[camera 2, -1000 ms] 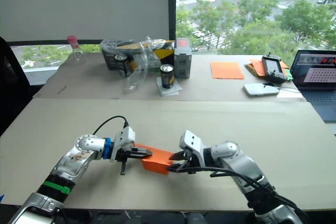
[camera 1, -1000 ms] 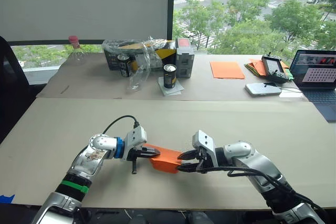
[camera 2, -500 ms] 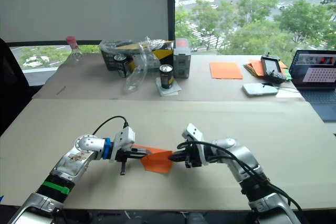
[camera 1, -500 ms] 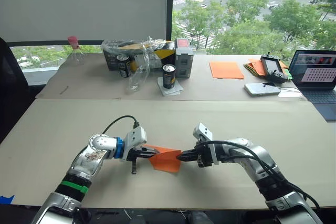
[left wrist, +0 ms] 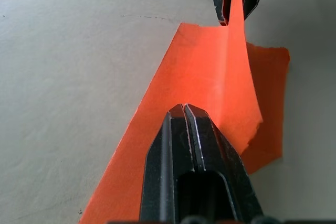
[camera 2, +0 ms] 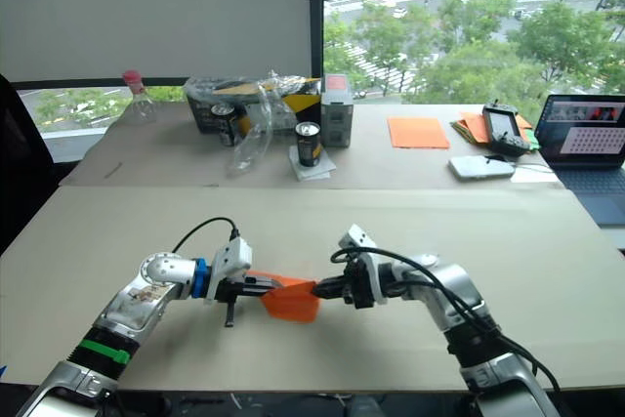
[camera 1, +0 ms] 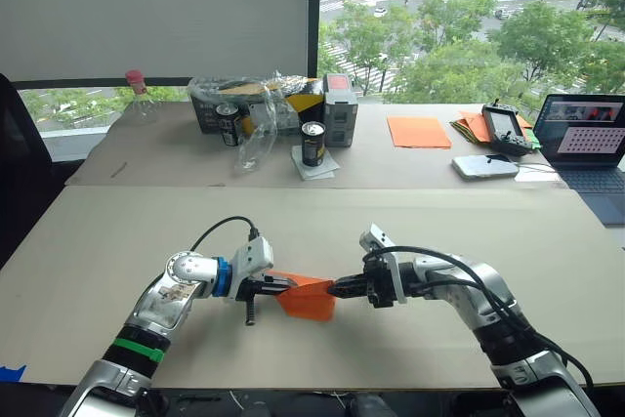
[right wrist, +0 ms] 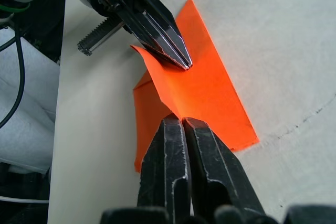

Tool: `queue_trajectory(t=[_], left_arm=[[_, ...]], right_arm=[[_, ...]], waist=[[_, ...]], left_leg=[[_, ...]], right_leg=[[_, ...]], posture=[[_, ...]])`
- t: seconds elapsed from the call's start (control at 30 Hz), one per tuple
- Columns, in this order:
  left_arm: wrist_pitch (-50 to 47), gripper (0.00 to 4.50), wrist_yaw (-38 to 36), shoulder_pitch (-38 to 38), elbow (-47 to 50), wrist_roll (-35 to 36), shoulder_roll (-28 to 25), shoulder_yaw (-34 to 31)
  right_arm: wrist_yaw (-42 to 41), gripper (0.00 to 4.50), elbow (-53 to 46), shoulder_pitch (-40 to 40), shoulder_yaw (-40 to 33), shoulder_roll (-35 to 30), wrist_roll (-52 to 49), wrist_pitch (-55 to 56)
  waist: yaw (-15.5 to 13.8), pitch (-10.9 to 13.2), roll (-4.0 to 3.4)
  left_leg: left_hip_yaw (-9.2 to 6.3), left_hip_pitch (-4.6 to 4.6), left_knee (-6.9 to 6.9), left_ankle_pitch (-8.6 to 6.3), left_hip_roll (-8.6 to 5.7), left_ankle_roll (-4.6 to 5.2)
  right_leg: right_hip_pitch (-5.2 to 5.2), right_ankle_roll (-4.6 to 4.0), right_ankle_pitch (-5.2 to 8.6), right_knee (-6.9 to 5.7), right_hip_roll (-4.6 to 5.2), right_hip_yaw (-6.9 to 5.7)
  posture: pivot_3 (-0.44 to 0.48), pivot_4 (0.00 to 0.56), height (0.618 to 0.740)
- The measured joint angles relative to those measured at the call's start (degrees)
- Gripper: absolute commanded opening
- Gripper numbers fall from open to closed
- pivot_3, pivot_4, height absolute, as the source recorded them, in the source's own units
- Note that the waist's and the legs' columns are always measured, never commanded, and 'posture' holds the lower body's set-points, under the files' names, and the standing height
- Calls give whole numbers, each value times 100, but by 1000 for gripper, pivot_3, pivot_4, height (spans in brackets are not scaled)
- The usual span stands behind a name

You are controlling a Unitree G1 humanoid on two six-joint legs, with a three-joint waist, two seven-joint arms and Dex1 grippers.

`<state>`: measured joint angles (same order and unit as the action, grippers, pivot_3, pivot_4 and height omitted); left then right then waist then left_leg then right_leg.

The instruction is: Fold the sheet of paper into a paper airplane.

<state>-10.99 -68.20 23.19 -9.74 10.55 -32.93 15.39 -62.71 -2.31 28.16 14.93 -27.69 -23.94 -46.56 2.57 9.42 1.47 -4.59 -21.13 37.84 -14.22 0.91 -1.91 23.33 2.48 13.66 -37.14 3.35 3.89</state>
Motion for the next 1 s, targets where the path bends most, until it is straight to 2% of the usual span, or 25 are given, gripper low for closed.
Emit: queue_trajectory(t=[0.03, 0.5, 0.63, 0.8, 1.0], left_arm=[[2, 0, 1, 2, -1, 0, 2, 3], [81, 0, -12, 74, -114, -5, 37, 52], [92, 0, -3, 76, -116, -21, 37, 58], [101, 0, -15, 78, -125, -22, 35, 62], [113, 0, -41, 114, -163, -22, 38, 76]], right_arm=[[-21, 1840, -62, -7, 5, -8, 12, 82], [-164, 1840, -464, -282, 134, -252, 68, 514], [-155, 1840, -832, -418, 216, -287, 183, 1016], [85, 1840, -699, -661, 583, -338, 1054, 2294], [193, 1840, -442, -660, 640, -238, 1259, 2500]], waist=[[-1, 0, 0], [-12, 0, 0], [-12, 0, 0], [-13, 0, 0], [-14, 0, 0]], left_leg=[[0, 0, 0, 0, 0, 0], [0, -1, 0, -1, -1, 0], [0, 0, 0, -1, -2, 0], [1, 1, 0, -1, -1, 0], [0, 1, 0, -1, -2, 0]], right_leg=[[0, 1, 0, 0, 0, 0], [-3, 5, 3, 4, 2, 0], [-4, 12, 7, 5, 2, -1], [-5, 47, 28, 6, 2, -1], [-7, 15, 9, 6, 2, -1]], posture=[[0, 150, 730], [0, 150, 730], [0, 150, 730], [0, 150, 730], [0, 150, 730]])
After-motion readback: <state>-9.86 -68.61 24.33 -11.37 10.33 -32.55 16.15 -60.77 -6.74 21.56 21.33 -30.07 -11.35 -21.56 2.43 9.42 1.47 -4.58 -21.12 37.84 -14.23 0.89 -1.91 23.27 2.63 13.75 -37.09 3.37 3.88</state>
